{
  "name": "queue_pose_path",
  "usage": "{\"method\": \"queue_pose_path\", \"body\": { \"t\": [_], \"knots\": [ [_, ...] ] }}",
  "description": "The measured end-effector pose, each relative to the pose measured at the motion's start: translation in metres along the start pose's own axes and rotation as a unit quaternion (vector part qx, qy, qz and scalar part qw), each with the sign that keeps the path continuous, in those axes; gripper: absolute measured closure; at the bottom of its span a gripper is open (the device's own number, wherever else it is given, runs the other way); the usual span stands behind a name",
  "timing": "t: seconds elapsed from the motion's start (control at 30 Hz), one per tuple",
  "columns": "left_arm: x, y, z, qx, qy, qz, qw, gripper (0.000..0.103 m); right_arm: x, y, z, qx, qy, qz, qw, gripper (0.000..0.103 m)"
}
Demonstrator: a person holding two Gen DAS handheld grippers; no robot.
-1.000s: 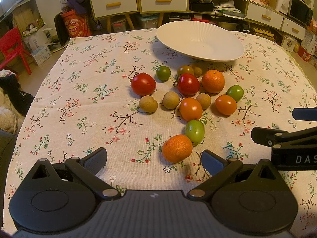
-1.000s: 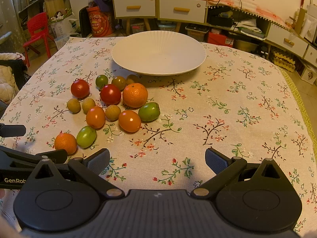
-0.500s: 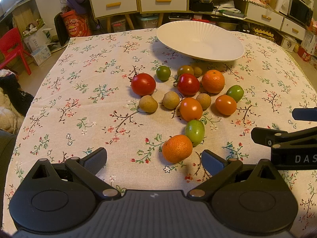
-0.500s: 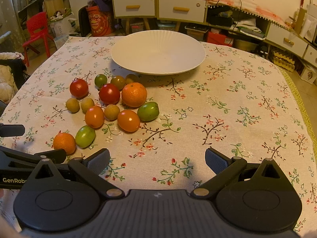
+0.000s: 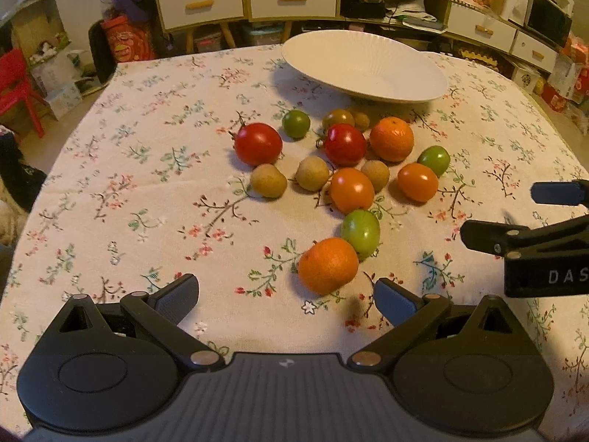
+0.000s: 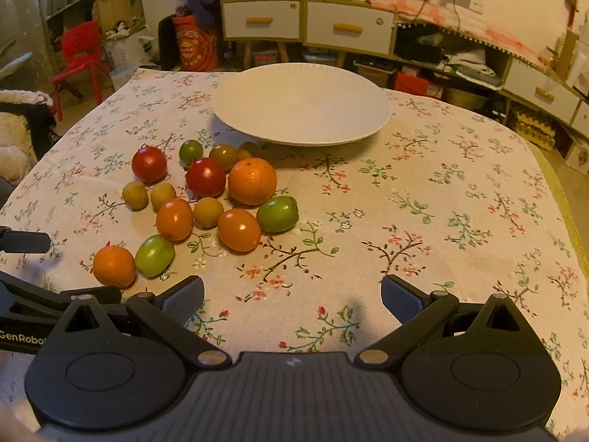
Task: Organize fruits
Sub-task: 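Grasp a tangerine with the left tool while the right tool grasps an orange tomato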
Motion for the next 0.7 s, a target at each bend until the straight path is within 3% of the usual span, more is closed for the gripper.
{"method": "queue_pose_path", "body": {
  "t": [0.3, 0.53, 0.7],
  "knots": [
    [-0.011, -0.008, 0.016, 0.003, -0.003, -0.01, 0.9999, 0.009, -0.006, -0.002, 0.022, 0.014, -0.006, -0.009, 1.0, 0.001],
    [-0.016, -0.007, 0.017, -0.014, 0.02, -0.017, 0.9996, 0.009, -0.006, -0.01, 0.028, 0.039, 0.015, -0.024, 0.999, 0.005],
    [-0.017, -0.002, 0.013, -0.024, 0.04, -0.009, 0.9989, 0.017, -0.001, -0.013, 0.029, 0.061, 0.036, -0.035, 0.997, 0.012]
  ]
}}
Point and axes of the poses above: each gripper's, at about its wrist camera, not at the fingertips, and z roughly the way its jaws point, y to its right, x to its top, the point moved 6 cm from there along z, roughly the way its jaws point, and after that the axes turned 2 degrees about -y, right-handed, at the moved point
